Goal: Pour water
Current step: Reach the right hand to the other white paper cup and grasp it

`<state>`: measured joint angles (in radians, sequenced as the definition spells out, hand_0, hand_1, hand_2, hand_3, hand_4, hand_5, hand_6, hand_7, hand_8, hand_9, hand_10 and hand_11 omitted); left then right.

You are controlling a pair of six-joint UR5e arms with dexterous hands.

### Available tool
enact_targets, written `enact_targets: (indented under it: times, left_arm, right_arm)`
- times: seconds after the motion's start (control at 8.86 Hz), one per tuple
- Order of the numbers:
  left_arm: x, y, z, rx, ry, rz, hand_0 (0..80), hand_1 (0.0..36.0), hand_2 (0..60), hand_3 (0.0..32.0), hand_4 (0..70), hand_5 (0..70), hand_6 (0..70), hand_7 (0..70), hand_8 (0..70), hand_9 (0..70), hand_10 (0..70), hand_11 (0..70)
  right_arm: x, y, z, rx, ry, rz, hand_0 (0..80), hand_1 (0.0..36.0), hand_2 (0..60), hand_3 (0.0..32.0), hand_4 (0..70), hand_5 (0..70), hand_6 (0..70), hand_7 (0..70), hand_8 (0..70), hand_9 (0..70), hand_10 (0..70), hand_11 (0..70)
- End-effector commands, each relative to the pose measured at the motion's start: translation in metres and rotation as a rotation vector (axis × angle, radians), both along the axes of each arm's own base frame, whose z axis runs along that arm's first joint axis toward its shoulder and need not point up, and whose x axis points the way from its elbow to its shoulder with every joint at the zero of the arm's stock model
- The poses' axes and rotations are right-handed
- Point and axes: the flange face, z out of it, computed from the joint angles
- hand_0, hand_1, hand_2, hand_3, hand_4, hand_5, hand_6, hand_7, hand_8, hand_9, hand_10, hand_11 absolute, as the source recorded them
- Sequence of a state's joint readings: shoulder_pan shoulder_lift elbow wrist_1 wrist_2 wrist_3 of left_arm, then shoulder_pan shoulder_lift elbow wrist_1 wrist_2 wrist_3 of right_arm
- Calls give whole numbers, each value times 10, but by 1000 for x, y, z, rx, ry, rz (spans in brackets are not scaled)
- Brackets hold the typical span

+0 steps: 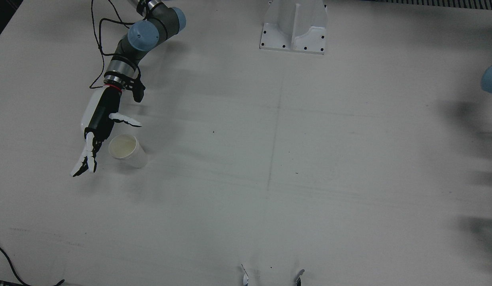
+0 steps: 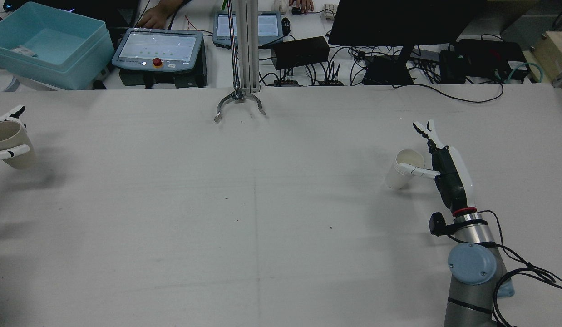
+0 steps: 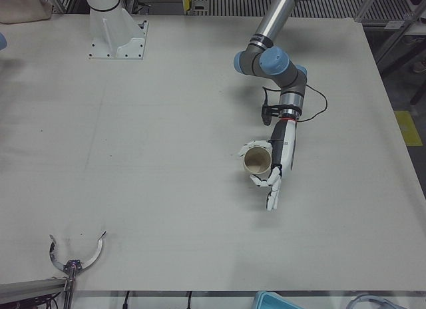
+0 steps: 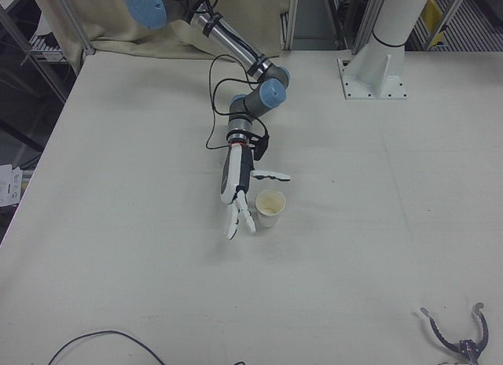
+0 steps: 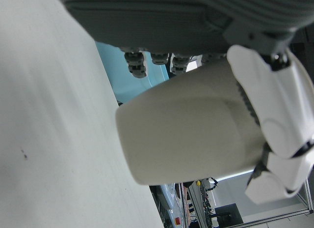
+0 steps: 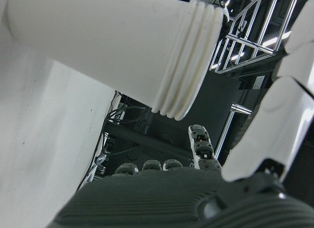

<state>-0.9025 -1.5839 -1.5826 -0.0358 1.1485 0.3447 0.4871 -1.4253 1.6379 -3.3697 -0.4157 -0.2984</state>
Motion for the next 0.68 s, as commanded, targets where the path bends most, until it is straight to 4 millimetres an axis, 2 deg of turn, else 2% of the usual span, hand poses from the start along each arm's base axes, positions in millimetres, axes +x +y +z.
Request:
enact_targets:
  times: [0.0,0.45,0.56]
  left_arm:
    - [-4,5,7,-11,-7,0,383,360,600,0,286,583,43,68,18,37,65,113]
    - [-7,9,11,-17,-12,0,391,360,600,0,278,603,42,65,20,41,67,117]
    - [-7,9,11,-17,-10,0,391,360,600,0,278,607,44,67,20,41,67,117]
  right_arm:
    - [-15,9,18,-19,33,-22,429,105,90,0,3,67,0,0,0,0,0,0]
    - [-32,9,28,-31,58,-36,419,99,94,0,11,58,0,0,0,0,0,2]
    - [-39,4,18,-21,36,-34,420,99,92,0,12,57,0,0,0,0,0,3]
